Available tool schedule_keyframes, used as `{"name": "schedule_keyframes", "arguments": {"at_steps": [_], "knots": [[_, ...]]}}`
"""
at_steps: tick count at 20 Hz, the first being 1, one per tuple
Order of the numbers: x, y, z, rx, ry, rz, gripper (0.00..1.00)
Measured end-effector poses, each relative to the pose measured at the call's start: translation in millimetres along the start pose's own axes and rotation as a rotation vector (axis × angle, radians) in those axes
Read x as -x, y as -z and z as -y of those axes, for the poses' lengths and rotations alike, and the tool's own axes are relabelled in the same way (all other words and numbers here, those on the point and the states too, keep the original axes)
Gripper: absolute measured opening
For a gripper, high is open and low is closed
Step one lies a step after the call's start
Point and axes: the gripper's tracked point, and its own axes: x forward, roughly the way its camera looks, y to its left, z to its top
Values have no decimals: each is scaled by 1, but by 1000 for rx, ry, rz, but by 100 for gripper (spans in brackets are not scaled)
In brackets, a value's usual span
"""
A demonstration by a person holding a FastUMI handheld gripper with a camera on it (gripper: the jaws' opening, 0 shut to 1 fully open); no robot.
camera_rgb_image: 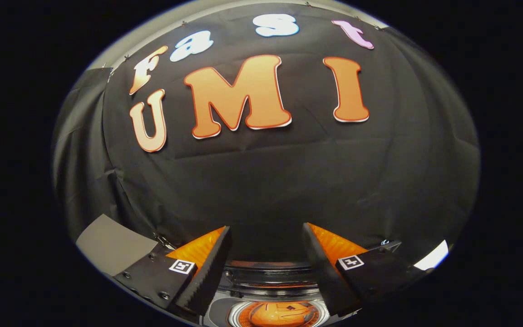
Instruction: Put the clothes into the washing machine and then close the washing machine lid.
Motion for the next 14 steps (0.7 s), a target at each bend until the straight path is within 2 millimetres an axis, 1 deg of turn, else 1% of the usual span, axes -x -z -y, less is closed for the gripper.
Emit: {"name": "schedule_keyframes", "arguments": {"at_steps": [3, 5, 7, 9, 14], "knots": [[-30, 14, 12, 6, 43, -47, 99], [-44, 22, 17, 9, 57, -84, 99], [-54, 35, 20, 19, 72, -119, 99], [-54, 34, 22, 73, 81, -100, 99], [-51, 36, 21, 63, 77, -93, 99]]}}
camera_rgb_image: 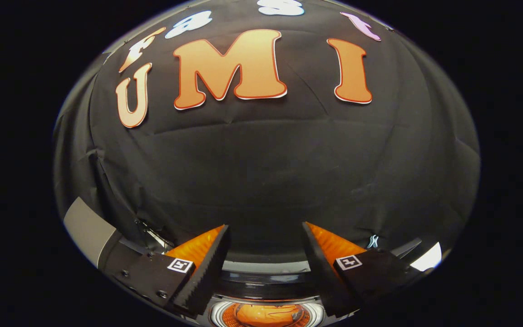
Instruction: Put the clothes into the washing machine and then close the washing machine lid.
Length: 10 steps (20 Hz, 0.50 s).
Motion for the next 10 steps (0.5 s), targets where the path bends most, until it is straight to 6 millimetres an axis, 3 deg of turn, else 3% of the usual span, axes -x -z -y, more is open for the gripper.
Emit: {"name": "schedule_keyframes", "arguments": {"at_steps": [4, 10], "knots": [[8, 4, -2, 3, -5, 18, 99], [40, 13, -3, 15, -14, 96, 99]]}}
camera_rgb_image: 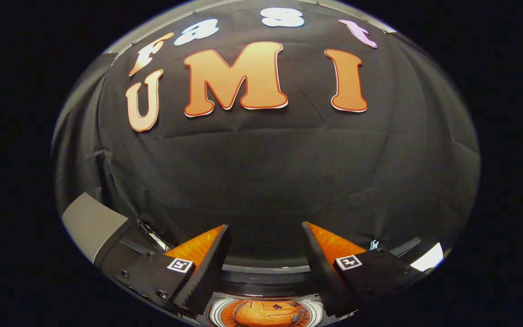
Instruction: Put the clothes into the washing machine and then close the washing machine lid.
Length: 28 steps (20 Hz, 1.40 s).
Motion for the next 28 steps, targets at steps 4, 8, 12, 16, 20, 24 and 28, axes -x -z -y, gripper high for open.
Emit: {"name": "schedule_keyframes", "arguments": {"at_steps": [4, 8, 12, 16, 20, 24, 28], "knots": [[19, 10, -5, 0, 6, 20, 98], [40, 22, -7, 0, 14, 35, 98], [53, 33, -9, -1, 23, 39, 98], [69, 46, -10, -1, 28, 42, 98], [77, 57, -13, -3, 30, 42, 99], [88, 71, -14, -3, 29, 42, 98], [103, 101, -15, -2, 23, 21, 98]]}}
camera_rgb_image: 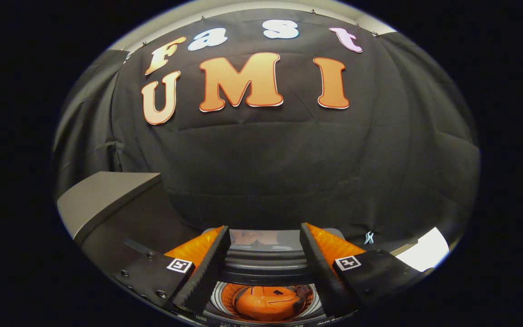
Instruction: Put the clothes into the washing machine and then close the washing machine lid.
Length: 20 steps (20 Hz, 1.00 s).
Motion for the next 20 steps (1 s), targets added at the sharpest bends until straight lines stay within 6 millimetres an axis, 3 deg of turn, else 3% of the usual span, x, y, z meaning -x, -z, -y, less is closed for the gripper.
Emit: {"name": "schedule_keyframes", "arguments": {"at_steps": [4, 8, 14, 20], "knots": [[10, 44, 4, -26, 20, -61, 98], [15, 63, 5, -6, 24, -100, 98], [27, 46, -2, 3, 18, -77, 98], [85, -6, -3, 44, 14, 15, 98]]}}
